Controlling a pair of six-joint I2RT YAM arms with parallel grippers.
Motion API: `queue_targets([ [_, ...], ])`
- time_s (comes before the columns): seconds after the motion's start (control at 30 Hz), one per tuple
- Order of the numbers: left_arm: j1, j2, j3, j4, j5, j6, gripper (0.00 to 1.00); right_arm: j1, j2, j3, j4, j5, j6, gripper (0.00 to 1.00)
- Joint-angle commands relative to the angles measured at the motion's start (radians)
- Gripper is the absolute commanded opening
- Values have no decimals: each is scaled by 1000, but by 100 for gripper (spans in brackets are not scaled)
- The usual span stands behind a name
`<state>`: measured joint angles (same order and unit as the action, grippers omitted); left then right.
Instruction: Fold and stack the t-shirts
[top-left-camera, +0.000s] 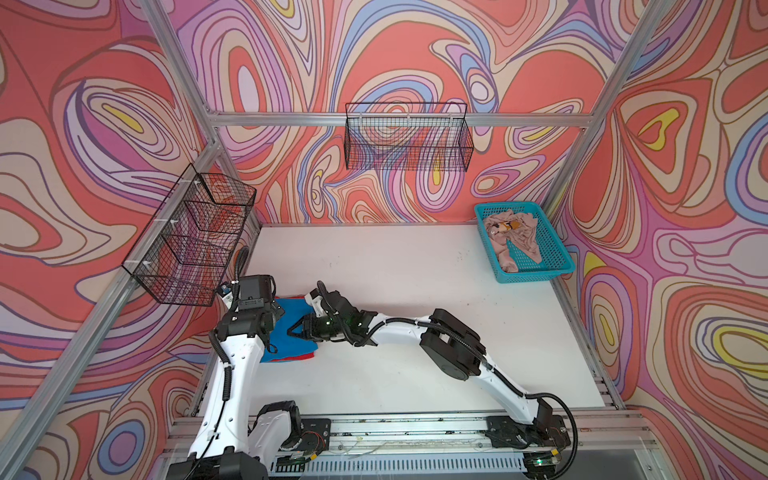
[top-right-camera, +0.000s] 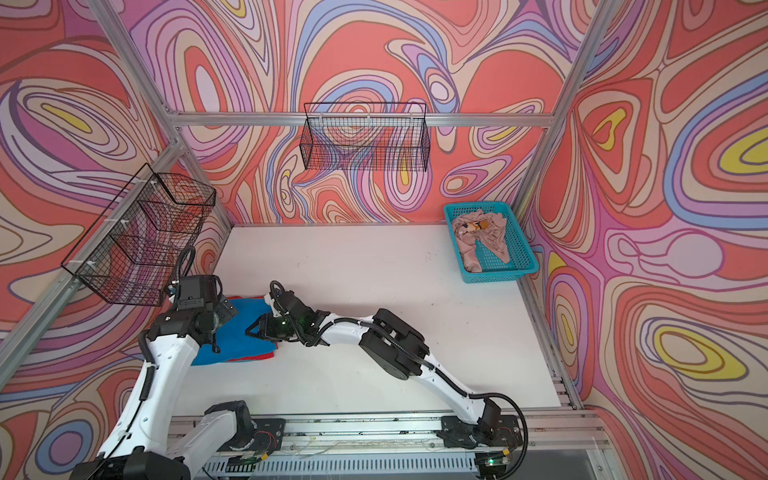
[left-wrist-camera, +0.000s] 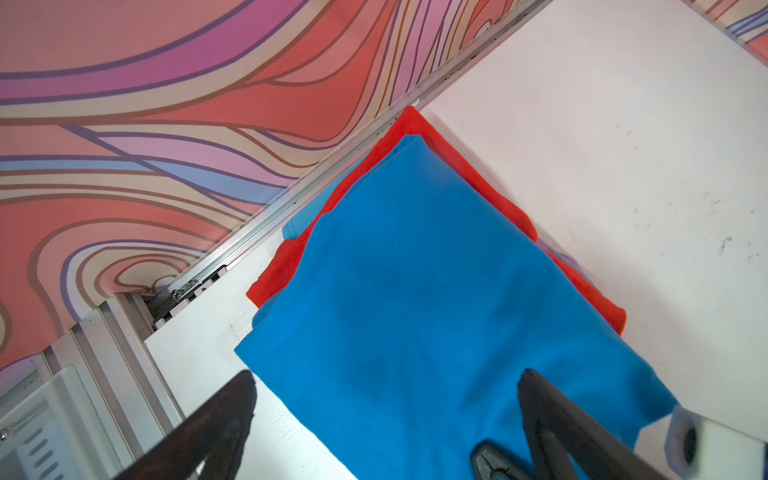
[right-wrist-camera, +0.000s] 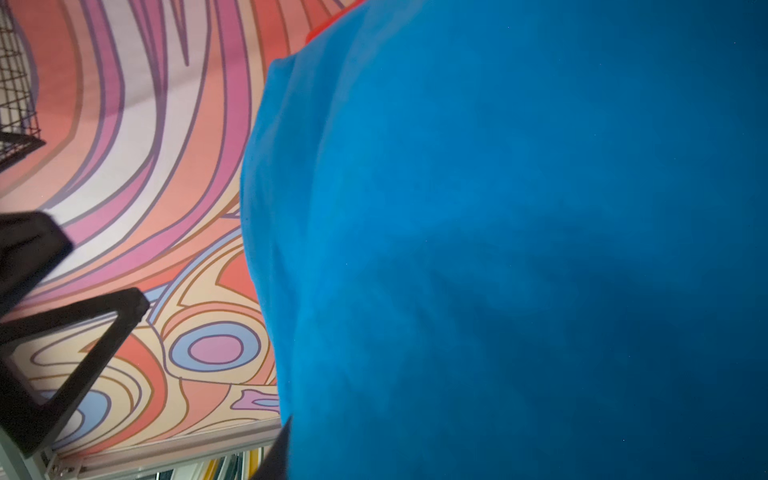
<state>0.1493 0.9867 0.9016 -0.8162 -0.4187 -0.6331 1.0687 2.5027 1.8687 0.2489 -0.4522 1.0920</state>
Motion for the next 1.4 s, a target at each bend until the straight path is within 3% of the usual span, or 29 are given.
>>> queue_targets([
  [0.0, -9, -31, 16, 21, -35, -17, 100, 5, -27, 39, -95, 25, -50, 48],
  [0.43, -17, -36, 17, 22, -24, -19, 100, -27, -221, -57, -288, 162, -199, 69],
  [0.77, -28, -58, 12, 23, -30, -18, 100, -26, -348, -111, -377, 198, -245, 70],
  [0.93, -32, -68, 14, 11, -51, -31, 100, -26, -376, -161, -302, 182, -224, 65],
  [1.07, -32, -77, 14, 6, -65, -40, 100, -23, -288, -161, -118, 43, -129, 59],
  [1.37, -33, -77, 14, 5, -68, -44, 100, 3, -51, -17, -79, 10, -107, 51],
])
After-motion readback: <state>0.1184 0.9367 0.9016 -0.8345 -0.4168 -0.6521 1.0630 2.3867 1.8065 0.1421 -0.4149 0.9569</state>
